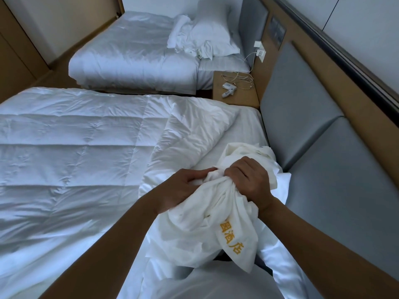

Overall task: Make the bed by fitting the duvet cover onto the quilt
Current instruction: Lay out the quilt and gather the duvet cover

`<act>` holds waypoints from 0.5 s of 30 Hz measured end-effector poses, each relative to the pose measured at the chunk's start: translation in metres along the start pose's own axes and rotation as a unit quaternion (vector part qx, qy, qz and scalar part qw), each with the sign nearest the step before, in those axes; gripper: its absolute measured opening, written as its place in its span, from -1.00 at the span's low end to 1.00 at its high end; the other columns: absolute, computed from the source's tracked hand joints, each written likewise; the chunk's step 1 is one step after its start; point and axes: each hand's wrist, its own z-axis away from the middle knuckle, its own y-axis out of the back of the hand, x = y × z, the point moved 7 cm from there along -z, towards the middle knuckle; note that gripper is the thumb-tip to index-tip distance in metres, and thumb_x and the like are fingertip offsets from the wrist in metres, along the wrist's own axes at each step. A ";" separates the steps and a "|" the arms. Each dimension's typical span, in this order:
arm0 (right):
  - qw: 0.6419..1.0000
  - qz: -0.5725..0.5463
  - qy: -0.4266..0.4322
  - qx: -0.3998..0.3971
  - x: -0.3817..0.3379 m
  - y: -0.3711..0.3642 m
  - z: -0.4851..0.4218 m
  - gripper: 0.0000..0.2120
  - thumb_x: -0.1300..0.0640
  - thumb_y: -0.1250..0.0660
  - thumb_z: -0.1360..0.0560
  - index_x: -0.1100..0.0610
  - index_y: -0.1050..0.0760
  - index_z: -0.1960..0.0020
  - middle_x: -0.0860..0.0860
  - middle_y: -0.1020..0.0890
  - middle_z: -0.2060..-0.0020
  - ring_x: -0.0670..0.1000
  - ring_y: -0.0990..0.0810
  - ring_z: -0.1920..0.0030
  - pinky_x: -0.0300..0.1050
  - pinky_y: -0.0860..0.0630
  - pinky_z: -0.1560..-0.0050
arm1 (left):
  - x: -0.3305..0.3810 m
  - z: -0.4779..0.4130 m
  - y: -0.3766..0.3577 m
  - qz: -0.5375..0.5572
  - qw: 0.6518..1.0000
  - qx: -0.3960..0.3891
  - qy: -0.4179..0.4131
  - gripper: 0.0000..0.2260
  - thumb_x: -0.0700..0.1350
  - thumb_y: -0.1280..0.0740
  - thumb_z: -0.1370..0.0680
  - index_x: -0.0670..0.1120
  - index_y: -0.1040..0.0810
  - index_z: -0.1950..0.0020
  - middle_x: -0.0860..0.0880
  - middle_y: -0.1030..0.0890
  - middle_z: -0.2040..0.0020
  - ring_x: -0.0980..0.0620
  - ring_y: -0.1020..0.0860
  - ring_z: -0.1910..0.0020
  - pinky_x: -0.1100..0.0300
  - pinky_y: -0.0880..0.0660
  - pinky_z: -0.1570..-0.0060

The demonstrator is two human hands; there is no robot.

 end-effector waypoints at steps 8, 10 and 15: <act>1.000 0.013 -0.001 0.004 -0.001 -0.004 0.006 -0.81 0.47 -0.41 -0.34 0.24 -0.54 0.36 0.10 -0.53 0.43 0.09 -0.46 0.44 0.00 -0.42 0.46 | 0.032 0.023 0.003 -0.196 0.931 0.200 -0.235 -0.71 -0.02 -0.50 -0.52 -0.06 -0.66 -0.21 0.01 -0.56 -0.28 0.09 -0.53 -0.29 0.19 -0.47 -0.27; 1.000 0.010 0.006 0.008 0.000 -0.004 0.004 -0.81 0.44 -0.39 -0.38 0.25 -0.54 0.35 0.11 -0.53 0.43 0.09 -0.46 0.44 -0.02 -0.43 0.44 | 0.049 0.026 0.004 -0.228 0.904 0.215 -0.290 -0.83 -0.12 -0.48 -0.53 -0.12 -0.69 -0.11 0.03 -0.67 -0.11 0.13 -0.62 -0.13 0.21 -0.53 -0.14; 1.000 0.017 0.022 0.005 0.000 -0.004 0.003 -0.80 0.51 -0.37 -0.32 0.25 -0.55 0.32 0.11 -0.54 0.40 0.09 -0.46 0.42 -0.01 -0.42 0.43 | 0.041 0.017 0.009 -0.240 0.924 0.210 -0.209 -0.91 -0.23 -0.49 -0.50 -0.12 -0.68 0.02 0.03 -0.66 0.13 0.11 -0.62 0.15 0.14 -0.58 0.09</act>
